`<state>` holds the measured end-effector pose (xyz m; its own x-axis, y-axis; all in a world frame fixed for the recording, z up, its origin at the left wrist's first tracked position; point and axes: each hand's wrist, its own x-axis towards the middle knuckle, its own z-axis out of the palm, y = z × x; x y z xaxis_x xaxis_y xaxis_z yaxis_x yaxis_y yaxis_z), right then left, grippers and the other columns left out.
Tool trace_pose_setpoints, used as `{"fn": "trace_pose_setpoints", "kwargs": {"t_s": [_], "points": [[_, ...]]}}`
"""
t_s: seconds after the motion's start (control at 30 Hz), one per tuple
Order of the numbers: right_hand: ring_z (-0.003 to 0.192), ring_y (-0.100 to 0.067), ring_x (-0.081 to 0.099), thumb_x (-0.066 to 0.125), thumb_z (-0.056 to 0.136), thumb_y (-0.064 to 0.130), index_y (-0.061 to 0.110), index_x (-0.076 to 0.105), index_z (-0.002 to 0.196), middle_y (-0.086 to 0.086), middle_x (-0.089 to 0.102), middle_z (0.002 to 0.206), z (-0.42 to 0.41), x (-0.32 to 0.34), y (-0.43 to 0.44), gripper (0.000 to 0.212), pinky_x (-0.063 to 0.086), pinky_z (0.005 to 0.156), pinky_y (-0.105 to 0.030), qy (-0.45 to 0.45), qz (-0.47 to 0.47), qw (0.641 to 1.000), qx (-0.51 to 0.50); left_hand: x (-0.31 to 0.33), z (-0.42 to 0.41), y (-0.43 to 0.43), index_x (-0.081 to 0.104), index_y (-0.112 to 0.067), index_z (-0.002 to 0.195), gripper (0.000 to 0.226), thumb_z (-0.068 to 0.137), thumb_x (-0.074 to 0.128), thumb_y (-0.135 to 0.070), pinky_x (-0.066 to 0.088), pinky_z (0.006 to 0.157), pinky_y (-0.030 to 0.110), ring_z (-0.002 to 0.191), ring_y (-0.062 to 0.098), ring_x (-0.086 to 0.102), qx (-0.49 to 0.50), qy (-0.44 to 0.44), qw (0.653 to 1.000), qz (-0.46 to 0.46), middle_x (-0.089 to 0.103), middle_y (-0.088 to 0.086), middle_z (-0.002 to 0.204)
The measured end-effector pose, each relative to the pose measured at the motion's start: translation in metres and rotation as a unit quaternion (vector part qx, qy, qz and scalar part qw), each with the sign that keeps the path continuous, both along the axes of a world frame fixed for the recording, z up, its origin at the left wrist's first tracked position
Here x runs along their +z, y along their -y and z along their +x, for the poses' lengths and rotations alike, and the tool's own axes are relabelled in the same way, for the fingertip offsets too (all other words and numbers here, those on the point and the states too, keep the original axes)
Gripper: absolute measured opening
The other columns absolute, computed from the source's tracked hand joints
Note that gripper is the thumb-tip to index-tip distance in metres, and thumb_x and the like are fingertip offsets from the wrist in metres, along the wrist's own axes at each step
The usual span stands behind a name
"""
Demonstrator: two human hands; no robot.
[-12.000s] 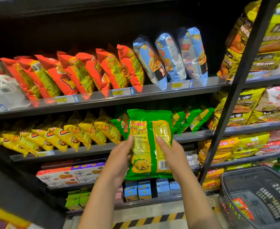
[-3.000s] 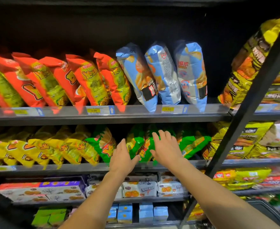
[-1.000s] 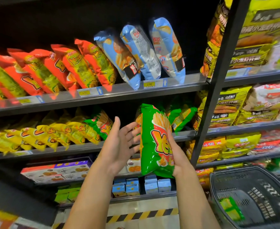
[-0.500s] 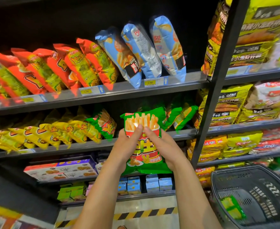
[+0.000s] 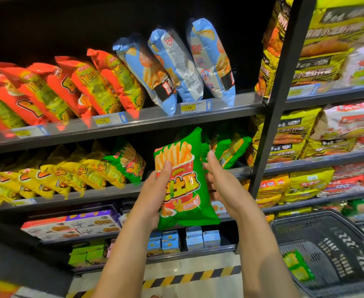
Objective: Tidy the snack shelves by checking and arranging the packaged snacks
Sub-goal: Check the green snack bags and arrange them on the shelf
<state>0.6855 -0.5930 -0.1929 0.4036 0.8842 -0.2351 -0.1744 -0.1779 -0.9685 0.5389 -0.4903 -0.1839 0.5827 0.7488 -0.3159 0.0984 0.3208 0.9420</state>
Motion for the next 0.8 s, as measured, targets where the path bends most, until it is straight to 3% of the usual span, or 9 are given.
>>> {"fn": "trace_pose_setpoints", "kwargs": {"t_s": [0.07, 0.1, 0.2, 0.27, 0.33, 0.43, 0.57, 0.8], "points": [[0.112, -0.007, 0.073, 0.056, 0.087, 0.077, 0.042, 0.068, 0.126, 0.013, 0.077, 0.120, -0.003, -0.001, 0.001, 0.054, 0.055, 0.106, -0.044, 0.029, 0.010, 0.999, 0.011, 0.000, 0.003, 0.004, 0.061, -0.030, 0.131, 0.059, 0.085, 0.064, -0.067, 0.061, 0.095, 0.051, 0.100, 0.019, 0.079, 0.018, -0.030, 0.995, 0.092, 0.080, -0.003, 0.113], [0.107, -0.007, 0.075, 0.065, 0.082, 0.072, 0.036, 0.065, 0.131, 0.012, 0.077, 0.118, -0.004, -0.002, 0.001, 0.060, 0.057, 0.103, -0.044, 0.040, 0.014, 0.999, -0.001, 0.000, 0.005, 0.006, 0.060, -0.033, 0.130, 0.060, 0.082, 0.065, -0.068, 0.062, 0.094, 0.049, 0.100, 0.014, 0.078, 0.021, -0.040, 0.990, 0.134, 0.079, -0.006, 0.113], [0.109, -0.013, 0.076, 0.079, 0.079, 0.056, 0.031, 0.061, 0.134, 0.008, 0.077, 0.121, -0.003, -0.008, 0.004, 0.063, 0.058, 0.102, -0.047, 0.042, 0.051, 0.998, -0.023, 0.003, 0.004, 0.011, 0.055, -0.036, 0.135, 0.060, 0.083, 0.066, -0.064, 0.060, 0.087, 0.031, 0.102, 0.001, 0.074, 0.008, -0.048, 0.974, 0.222, 0.074, -0.016, 0.116], [0.111, -0.015, 0.075, 0.080, 0.084, 0.042, 0.028, 0.061, 0.135, 0.006, 0.077, 0.122, 0.001, -0.013, 0.007, 0.057, 0.059, 0.099, -0.042, 0.026, 0.074, 0.997, -0.022, 0.004, 0.000, 0.010, 0.052, -0.036, 0.140, 0.064, 0.083, 0.071, -0.059, 0.055, 0.086, 0.023, 0.105, -0.005, 0.070, -0.017, -0.039, 0.966, 0.254, 0.072, -0.020, 0.116], [0.112, -0.014, 0.075, 0.080, 0.082, 0.032, 0.026, 0.060, 0.136, 0.006, 0.077, 0.121, 0.004, -0.015, 0.010, 0.058, 0.061, 0.091, -0.032, 0.013, 0.106, 0.994, -0.024, 0.003, -0.005, 0.008, 0.052, -0.036, 0.141, 0.070, 0.081, 0.083, -0.055, 0.055, 0.094, 0.029, 0.112, -0.002, 0.069, -0.051, -0.032, 0.964, 0.260, 0.072, -0.020, 0.121], [0.110, -0.010, 0.074, 0.082, 0.078, 0.028, 0.028, 0.058, 0.135, 0.011, 0.077, 0.118, 0.006, -0.017, 0.014, 0.062, 0.061, 0.086, -0.028, 0.025, 0.126, 0.992, -0.021, 0.000, -0.013, 0.002, 0.048, -0.030, 0.148, 0.078, 0.081, 0.087, -0.040, 0.056, 0.103, 0.043, 0.126, 0.014, 0.067, -0.094, 0.000, 0.971, 0.222, 0.069, -0.007, 0.136], [0.109, -0.007, 0.073, 0.081, 0.075, 0.025, 0.031, 0.060, 0.127, 0.018, 0.077, 0.113, 0.009, -0.017, 0.018, 0.057, 0.060, 0.090, -0.032, 0.040, 0.137, 0.990, -0.018, 0.001, -0.022, -0.002, 0.046, -0.025, 0.151, 0.076, 0.085, 0.083, -0.014, 0.059, 0.099, 0.036, 0.128, 0.018, 0.066, -0.129, 0.037, 0.969, 0.209, 0.068, -0.003, 0.138], [0.111, -0.018, 0.075, 0.080, 0.078, 0.032, 0.027, 0.063, 0.129, 0.004, 0.078, 0.120, 0.010, -0.012, 0.019, 0.053, 0.061, 0.093, -0.038, 0.020, 0.131, 0.991, -0.014, 0.005, -0.018, 0.000, 0.053, -0.026, 0.145, 0.069, 0.082, 0.081, -0.024, 0.060, 0.098, 0.038, 0.124, 0.017, 0.069, -0.111, 0.038, 0.974, 0.195, 0.071, -0.004, 0.134]]}}
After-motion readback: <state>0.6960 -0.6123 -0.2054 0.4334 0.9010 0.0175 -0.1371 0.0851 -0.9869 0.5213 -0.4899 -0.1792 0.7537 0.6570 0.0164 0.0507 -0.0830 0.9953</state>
